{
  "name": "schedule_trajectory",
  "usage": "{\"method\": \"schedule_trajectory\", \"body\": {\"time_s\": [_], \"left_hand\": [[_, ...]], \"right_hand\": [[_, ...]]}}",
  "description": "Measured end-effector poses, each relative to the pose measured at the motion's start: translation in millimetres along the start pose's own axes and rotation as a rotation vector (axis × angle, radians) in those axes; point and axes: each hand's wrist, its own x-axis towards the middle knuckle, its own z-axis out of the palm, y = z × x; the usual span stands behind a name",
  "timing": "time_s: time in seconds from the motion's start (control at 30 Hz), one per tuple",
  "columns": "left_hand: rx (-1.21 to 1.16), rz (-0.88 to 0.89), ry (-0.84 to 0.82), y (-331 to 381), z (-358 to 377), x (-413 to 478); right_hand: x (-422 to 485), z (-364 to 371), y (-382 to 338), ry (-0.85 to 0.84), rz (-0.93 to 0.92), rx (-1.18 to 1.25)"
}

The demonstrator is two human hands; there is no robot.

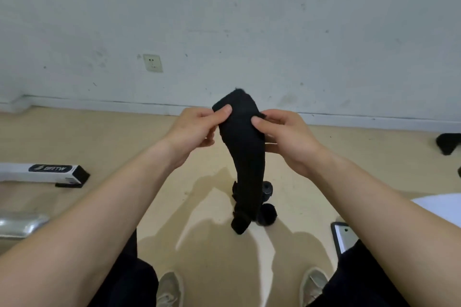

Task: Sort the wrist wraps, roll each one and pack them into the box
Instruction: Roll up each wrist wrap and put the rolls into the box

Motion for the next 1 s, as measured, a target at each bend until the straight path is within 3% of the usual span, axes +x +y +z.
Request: {"method": "schedule_trajectory", "body": {"time_s": [0.3, 0.5, 0.9, 1.0], "left_hand": [[-0.256, 0.112, 0.175, -9, 28, 18], [-0.452, 0.059, 0.028, -10, 23, 35], [-0.435, 0.076, -0.186, -10, 12, 46], [-0.386, 0.092, -0.127, -11, 16, 45]], "right_hand": [[19, -4, 7, 0.023, 0.065, 0.179], [37, -3, 13, 0.05, 0.156, 0.316], [52, -7, 14, 0.084, 0.308, 0.45], [50, -6, 13, 0.098, 0.304, 0.434]]}}
